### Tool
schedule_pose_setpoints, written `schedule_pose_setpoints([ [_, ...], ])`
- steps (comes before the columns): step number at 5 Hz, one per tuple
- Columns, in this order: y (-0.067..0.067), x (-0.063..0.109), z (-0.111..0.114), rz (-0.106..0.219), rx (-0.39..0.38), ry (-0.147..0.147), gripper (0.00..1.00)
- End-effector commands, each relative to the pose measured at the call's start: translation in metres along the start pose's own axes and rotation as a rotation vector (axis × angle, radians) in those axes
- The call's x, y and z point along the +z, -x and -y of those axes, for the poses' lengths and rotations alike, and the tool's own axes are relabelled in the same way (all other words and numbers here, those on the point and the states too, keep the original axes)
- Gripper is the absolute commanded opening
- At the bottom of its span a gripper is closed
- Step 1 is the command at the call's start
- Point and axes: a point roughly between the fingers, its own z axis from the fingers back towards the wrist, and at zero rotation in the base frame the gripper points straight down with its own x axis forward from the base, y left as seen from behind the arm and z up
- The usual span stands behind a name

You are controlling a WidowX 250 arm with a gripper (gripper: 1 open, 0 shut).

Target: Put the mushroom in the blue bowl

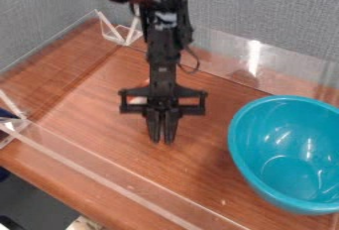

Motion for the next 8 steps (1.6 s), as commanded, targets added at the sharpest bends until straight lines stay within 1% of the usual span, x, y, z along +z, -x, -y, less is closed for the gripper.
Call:
schedule_pose_setpoints([
  [1,-0.002,0.032,0.005,0.066,-0.033,0.033,0.00],
  [3,-0.006,0.030,0.002,0.048,-0.049,0.042,0.00],
  [5,-0.012,0.025,-0.005,0.020,-0.068,0.050,0.00],
  [8,-0.014,0.022,-0.006,-0.019,-0.135,0.057,0.00],
])
